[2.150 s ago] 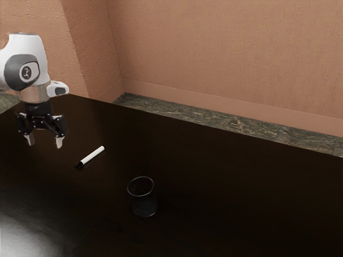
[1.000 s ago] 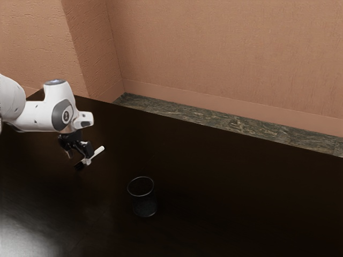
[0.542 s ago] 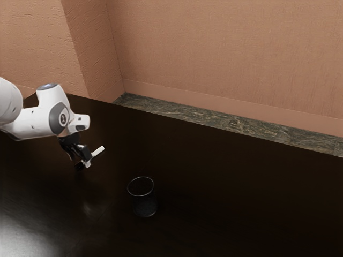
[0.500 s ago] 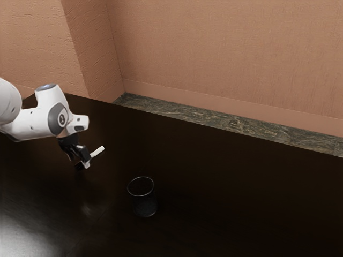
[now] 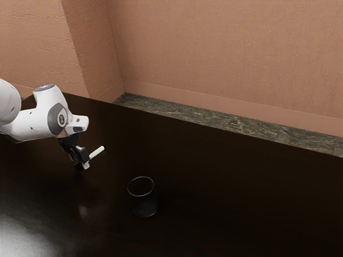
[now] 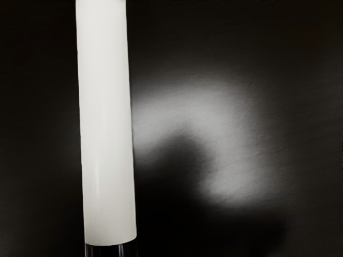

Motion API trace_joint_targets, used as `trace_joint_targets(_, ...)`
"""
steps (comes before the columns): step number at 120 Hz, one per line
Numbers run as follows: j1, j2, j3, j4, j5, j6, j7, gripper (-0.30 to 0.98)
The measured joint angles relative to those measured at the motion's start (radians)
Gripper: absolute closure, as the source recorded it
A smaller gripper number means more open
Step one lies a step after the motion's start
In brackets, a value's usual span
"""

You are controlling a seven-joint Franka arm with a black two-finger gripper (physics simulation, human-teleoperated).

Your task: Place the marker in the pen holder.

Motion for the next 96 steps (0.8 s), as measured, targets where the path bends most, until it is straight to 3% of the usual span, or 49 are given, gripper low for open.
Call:
trace_joint_targets(15,-0.002,-0.002,0.0,-0.001,-0.001,0.0,0.0,0.23)
trace_joint_targets(33,-0.002,-0.002,0.0,-0.001,-0.001,0.0,-0.007,0.33)
trace_joint_targets(96,-0.002,-0.021,-0.001,-0.041,-0.004,0.001,-0.044,0.41)
